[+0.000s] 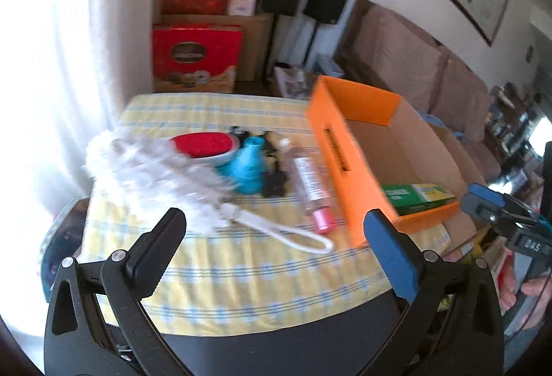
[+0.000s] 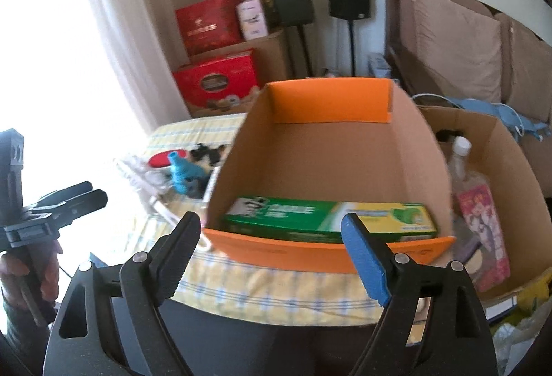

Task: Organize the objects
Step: 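Move the left tool to the white feather duster handle and grasp it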

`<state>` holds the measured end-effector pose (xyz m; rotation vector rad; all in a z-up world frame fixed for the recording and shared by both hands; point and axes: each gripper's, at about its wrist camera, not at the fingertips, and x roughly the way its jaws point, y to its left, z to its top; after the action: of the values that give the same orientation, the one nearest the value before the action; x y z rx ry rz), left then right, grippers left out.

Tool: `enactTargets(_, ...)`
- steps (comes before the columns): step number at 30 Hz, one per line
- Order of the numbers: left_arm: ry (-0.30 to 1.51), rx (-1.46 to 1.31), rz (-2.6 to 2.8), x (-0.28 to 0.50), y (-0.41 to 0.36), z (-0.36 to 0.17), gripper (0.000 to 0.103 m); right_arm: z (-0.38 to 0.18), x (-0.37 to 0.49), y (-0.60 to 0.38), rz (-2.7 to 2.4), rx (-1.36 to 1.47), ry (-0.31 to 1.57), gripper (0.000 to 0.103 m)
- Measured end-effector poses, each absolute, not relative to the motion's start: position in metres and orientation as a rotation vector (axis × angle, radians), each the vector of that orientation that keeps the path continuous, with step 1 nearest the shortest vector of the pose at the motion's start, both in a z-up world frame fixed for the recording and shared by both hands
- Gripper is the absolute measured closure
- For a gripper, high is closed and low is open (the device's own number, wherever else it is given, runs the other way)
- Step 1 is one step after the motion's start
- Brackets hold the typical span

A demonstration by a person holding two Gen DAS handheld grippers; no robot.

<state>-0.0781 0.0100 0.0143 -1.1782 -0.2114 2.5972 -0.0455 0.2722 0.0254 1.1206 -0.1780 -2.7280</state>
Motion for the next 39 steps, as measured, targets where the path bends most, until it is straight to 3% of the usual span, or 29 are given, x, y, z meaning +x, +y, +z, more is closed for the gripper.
enactTargets(14, -0.361, -1.299, 2.724, -0.091, -0.075, -0.030, 0.000, 0.003, -0.070, 0.179, -2.572, 1.132, -0.039, 0.017)
enactTargets(29, -0.483, -1.391, 2.639, -0.138, -0.076, -0.067, 0.001, -0.042, -0.108, 0.123, -2.489, 1.187, 0.056, 0.017)
enactTargets(34, -0.485, -1.432, 2.620, -0.153, -0.068, -0.080, 0.012, -0.051, -0.114, 0.112, -2.530, 1.189, 0.196, 0.016)
enactTargets(39, -0.516, -1.458, 2.604, -0.164, -0.070, -0.089, 0.038, -0.054, -0.116, 0.099, -2.516, 1.166, 0.292, 0.016)
